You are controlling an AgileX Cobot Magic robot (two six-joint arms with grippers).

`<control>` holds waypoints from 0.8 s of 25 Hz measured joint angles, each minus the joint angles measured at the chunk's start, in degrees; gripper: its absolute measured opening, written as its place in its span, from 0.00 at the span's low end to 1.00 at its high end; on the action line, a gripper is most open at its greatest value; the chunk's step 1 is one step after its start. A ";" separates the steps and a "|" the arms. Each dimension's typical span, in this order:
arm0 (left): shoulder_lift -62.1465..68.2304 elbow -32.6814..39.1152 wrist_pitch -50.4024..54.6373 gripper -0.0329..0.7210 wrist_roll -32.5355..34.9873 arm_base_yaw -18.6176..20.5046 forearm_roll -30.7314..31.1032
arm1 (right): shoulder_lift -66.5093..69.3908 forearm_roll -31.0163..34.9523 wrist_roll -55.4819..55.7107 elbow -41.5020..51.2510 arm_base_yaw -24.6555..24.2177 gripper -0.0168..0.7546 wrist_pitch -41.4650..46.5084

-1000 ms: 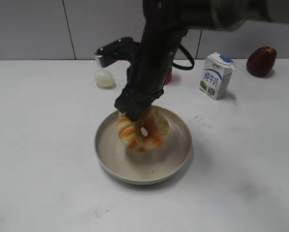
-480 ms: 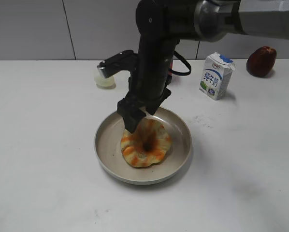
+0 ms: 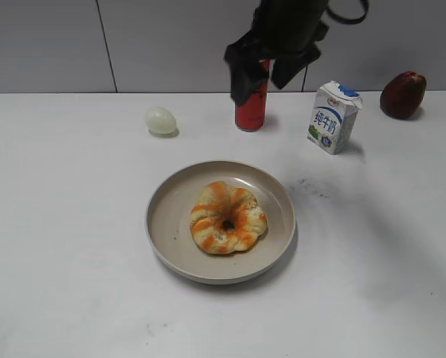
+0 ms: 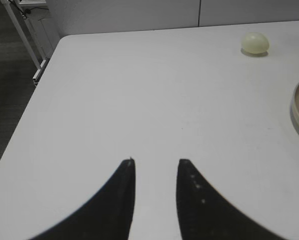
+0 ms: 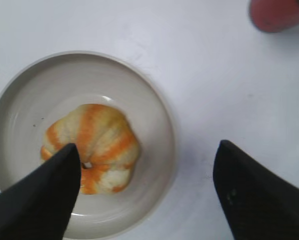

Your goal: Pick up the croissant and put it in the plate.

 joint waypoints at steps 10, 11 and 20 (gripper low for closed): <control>0.00 0.00 0.00 0.35 0.00 0.00 0.00 | -11.90 -3.12 2.48 7.96 -15.91 0.79 0.16; 0.00 0.00 0.00 0.35 0.00 0.00 0.00 | -13.50 -3.20 2.48 9.93 -17.11 0.79 0.16; 0.00 0.00 0.00 0.35 0.00 0.00 0.00 | -30.75 -2.82 2.63 36.41 -22.02 0.79 -0.91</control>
